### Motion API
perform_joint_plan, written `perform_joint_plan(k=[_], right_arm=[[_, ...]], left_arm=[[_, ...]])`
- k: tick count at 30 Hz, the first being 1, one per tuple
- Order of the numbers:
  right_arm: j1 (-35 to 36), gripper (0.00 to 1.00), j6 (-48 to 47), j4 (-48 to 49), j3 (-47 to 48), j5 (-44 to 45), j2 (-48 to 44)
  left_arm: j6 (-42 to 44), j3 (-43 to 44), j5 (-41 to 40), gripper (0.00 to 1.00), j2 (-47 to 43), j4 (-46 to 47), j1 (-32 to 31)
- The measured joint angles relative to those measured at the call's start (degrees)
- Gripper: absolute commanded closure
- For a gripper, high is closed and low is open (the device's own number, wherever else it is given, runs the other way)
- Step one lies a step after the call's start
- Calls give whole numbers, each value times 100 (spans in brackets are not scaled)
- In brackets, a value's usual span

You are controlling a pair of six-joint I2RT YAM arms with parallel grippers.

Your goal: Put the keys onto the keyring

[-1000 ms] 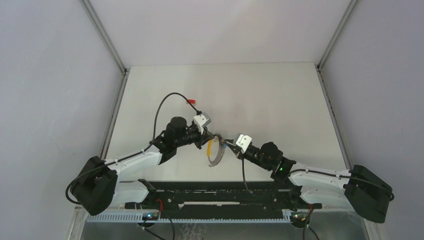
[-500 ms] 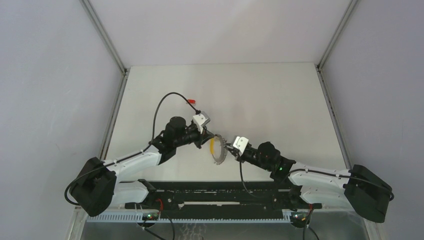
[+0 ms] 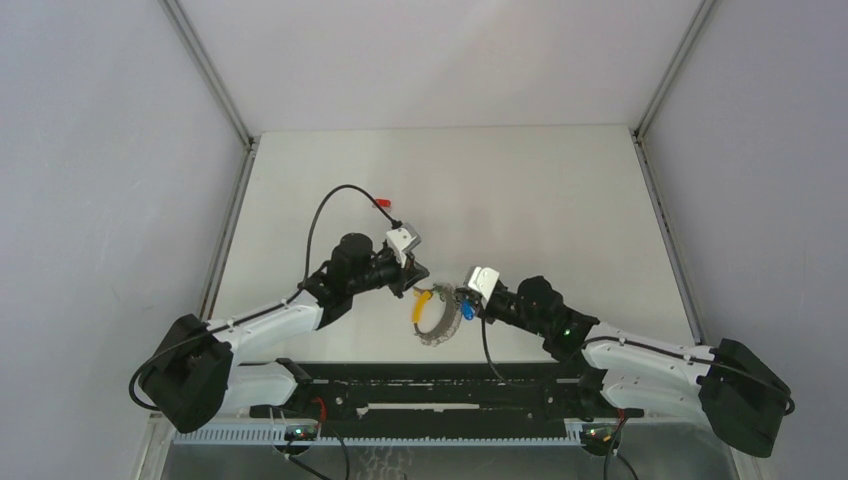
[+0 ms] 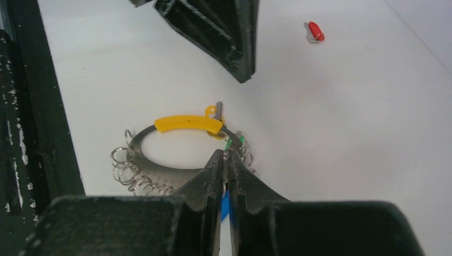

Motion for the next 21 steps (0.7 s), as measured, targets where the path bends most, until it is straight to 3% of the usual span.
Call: perform_joint_plan(k=[5, 10, 21], right_arm=[[-538, 75, 560, -778, 413, -389, 2], [-765, 70, 1115, -1718, 778, -577, 138], [-435, 71, 1488, -3141, 1641, -186, 1438]], left_arm=[[-157, 15, -98, 62, 13, -310, -31], [-649, 15, -498, 48, 13, -782, -223], [-1534, 15, -1261, 42, 472, -1648, -275]])
